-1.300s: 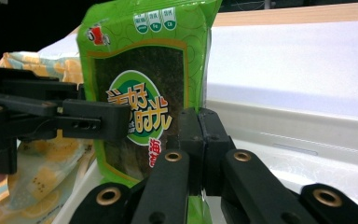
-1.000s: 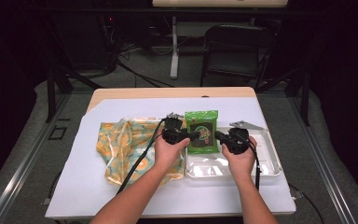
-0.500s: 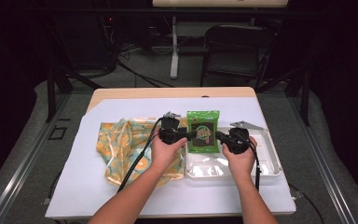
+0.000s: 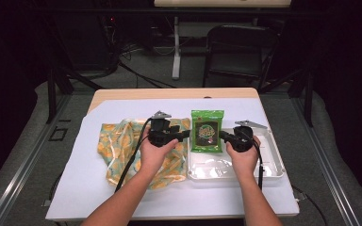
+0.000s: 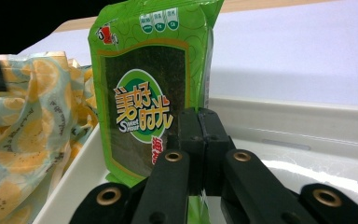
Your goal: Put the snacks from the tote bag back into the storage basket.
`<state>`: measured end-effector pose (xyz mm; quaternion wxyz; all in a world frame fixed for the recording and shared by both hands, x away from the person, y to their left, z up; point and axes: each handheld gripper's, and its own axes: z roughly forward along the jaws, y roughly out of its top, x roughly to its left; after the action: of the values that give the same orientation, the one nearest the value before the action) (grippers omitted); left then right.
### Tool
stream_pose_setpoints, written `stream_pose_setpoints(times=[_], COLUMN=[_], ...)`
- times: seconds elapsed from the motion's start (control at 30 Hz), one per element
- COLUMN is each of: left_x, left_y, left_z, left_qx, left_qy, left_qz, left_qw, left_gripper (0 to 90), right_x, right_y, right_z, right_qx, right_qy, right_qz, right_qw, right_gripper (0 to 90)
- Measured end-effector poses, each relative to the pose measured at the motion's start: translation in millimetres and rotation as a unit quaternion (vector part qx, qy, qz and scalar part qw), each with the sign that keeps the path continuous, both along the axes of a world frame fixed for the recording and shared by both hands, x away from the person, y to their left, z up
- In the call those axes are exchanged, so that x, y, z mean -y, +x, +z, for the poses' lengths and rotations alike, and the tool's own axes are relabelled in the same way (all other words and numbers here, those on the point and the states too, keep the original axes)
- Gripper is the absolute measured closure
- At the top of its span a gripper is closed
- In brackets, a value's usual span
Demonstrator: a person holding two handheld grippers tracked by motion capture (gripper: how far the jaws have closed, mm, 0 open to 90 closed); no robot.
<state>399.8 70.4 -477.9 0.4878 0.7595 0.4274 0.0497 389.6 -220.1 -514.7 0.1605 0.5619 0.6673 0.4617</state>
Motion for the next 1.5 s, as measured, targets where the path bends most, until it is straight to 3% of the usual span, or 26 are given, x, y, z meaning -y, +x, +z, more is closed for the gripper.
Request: stream_pose_setpoints(times=[0.3,0.6,0.73,1.17,1.5], left_x=[-44.5,-86.6,-99.2,-128.3,-140.7], left_y=[-16.0,-25.3,-30.4,-54.1,-61.5], left_z=[4.1,-7.3,-9.7,-17.7,-18.5], left_qx=[0.019,0.009,0.017,0.033,0.034], left_qy=[-0.005,0.003,0.007,0.010,0.010], left_qz=[0.026,0.060,0.067,0.076,0.087], left_qw=[0.9995,0.9982,0.9976,0.9965,0.9956], left_gripper=[45.9,45.9,45.9,46.0,46.0], right_x=[0.5,2.1,2.8,4.7,5.3], right_y=[8.8,15.7,18.5,26.9,33.7], right_z=[-3.1,-5.5,-7.1,-10.7,-12.9], right_qx=[-0.011,-0.020,-0.023,-0.034,-0.042], right_qy=[0.001,0.010,0.013,0.031,0.042], right_qz=[-0.001,0.001,-0.002,-0.006,-0.011], right_qw=[0.9999,0.9998,0.9996,0.9989,0.9982], right_gripper=[89.9,89.9,89.9,89.9,90.0])
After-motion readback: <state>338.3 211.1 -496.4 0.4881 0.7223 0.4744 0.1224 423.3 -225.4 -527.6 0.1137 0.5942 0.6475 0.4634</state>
